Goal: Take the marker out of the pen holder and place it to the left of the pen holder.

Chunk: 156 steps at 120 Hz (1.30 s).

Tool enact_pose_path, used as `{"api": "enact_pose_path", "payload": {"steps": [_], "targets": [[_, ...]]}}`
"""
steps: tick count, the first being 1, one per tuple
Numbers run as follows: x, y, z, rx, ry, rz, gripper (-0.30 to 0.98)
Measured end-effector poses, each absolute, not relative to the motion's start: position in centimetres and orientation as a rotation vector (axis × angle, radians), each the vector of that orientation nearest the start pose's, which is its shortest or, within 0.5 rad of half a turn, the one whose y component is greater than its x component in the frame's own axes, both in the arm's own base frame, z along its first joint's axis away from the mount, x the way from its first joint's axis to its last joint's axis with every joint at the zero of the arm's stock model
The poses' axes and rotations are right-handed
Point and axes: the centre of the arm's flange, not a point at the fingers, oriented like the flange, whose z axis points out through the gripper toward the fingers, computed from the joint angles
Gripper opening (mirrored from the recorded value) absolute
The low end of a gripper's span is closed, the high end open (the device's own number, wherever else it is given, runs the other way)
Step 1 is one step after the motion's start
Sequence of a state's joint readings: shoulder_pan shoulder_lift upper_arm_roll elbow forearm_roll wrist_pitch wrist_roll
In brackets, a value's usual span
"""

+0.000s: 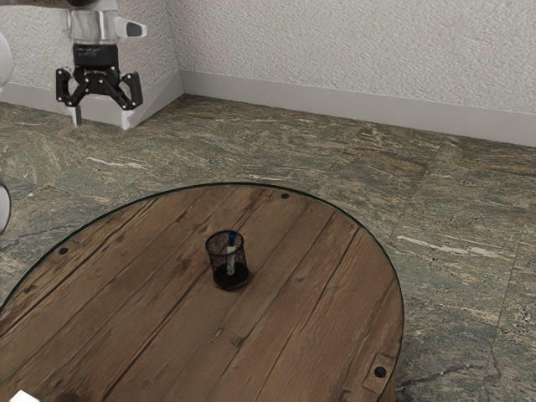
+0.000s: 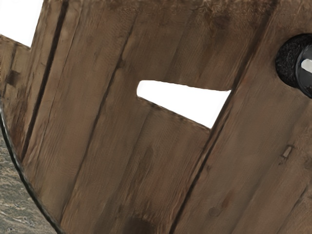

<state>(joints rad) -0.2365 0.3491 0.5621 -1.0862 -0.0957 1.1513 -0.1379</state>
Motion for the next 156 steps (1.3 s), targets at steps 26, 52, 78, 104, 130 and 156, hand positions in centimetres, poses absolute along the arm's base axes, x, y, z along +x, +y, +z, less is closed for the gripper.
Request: {"api": "enact_pose_path", "payload": {"steps": [26,52,78,104,130,156], "targets": [[66.4,3.0,59.3,-2.994,-0.473,0.018,0.69],[74.5,-3.9,49.1,-3.09,-0.505,-0.271,0.68],[77.0,-5.1,42.6,-3.196,-0.856,-0.153,0.68],[73.7,-4.3,39.6,-3.07,-1.098,0.104,0.69],[64.9,-5.4,39.2,-2.944,-1.199,0.252,0.69],[64.7,-5.0,35.9,-2.851,-1.322,0.221,0.69]]}}
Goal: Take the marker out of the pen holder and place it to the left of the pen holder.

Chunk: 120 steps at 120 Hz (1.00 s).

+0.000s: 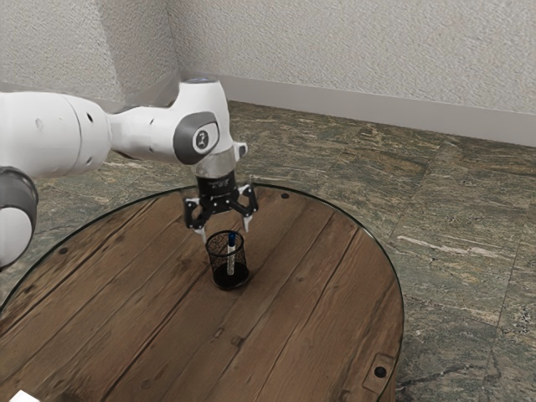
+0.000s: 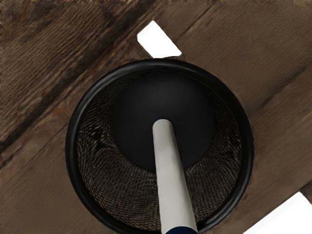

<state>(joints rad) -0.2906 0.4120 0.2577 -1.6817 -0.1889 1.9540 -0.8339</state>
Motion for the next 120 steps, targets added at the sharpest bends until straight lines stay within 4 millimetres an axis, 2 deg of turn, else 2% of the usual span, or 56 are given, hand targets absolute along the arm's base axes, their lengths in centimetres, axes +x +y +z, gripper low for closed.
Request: {"api": "enact_pose_path", "payload": {"steps": [11,28,74,120], "targets": [[65.1,-5.0,35.0,-2.832,-1.375,0.202,0.69],[65.4,-5.1,34.9,-2.818,-1.447,0.176,0.67],[65.5,-6.5,35.2,-2.796,-1.545,0.162,0.39],[65.4,-5.1,34.7,-2.743,-1.618,0.182,0.16]]}}
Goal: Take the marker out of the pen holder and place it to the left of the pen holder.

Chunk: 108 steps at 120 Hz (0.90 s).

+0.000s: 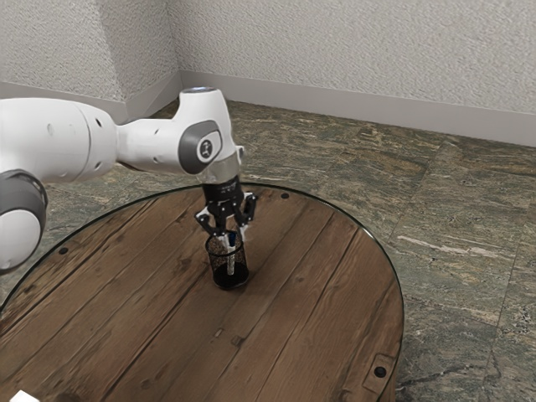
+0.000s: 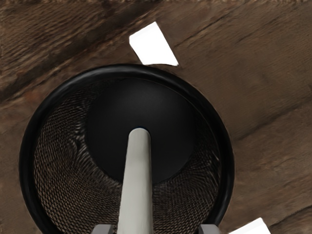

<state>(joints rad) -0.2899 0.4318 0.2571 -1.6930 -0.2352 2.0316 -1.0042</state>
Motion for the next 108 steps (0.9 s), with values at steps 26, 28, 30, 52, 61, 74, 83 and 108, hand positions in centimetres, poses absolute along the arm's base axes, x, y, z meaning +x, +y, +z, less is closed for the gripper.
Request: {"api": "enact_pose_path", "payload": {"steps": [26,28,30,52,61,74,83,108], "targets": [[65.4,-4.7,34.8,-2.73,-1.644,0.186,0.08],[65.4,-4.7,34.8,-2.729,-1.645,0.186,0.08],[65.4,-4.7,34.8,-2.729,-1.646,0.187,0.08],[65.4,-4.9,34.8,-2.728,-1.661,0.194,0.07],[65.4,-5.0,34.8,-2.728,-1.664,0.196,0.08],[65.4,-5.1,34.8,-2.727,-1.667,0.198,0.1],[65.4,-5.3,34.8,-2.728,-1.667,0.199,0.11],[65.3,-5.7,35.1,-2.733,-1.676,0.201,0.06]]}}
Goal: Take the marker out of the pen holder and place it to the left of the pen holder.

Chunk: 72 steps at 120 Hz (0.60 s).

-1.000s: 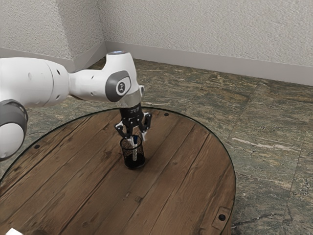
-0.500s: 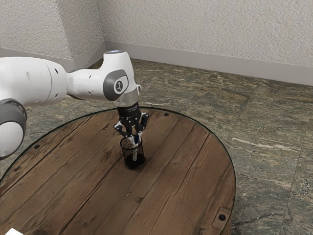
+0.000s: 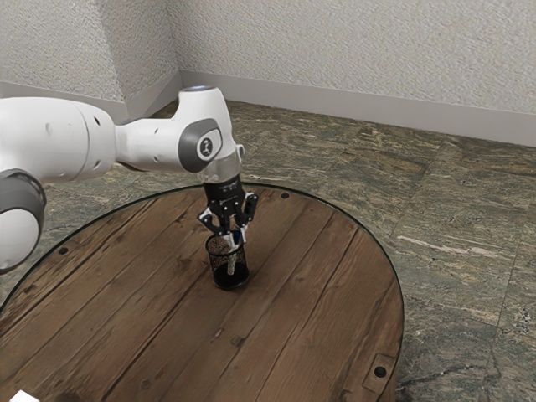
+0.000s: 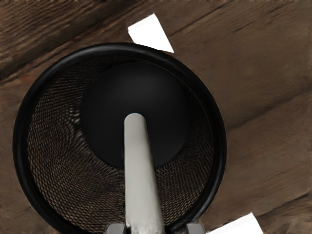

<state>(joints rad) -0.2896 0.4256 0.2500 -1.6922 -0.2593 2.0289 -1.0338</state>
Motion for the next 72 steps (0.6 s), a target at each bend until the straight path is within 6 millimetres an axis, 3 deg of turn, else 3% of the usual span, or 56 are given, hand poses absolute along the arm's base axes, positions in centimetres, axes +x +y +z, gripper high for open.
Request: {"api": "enact_pose_path", "payload": {"steps": [25,37,58,72], "targets": [[65.1,-5.7,37.0,-2.742,-1.672,0.186,-0.04],[64.7,-5.4,39.7,-2.755,-1.672,0.159,-0.07],[63.5,-4.8,47.1,-2.796,-1.667,0.057,-0.09],[62.7,-4.0,48.3,-2.754,-1.648,0.069,-0.1]]}}
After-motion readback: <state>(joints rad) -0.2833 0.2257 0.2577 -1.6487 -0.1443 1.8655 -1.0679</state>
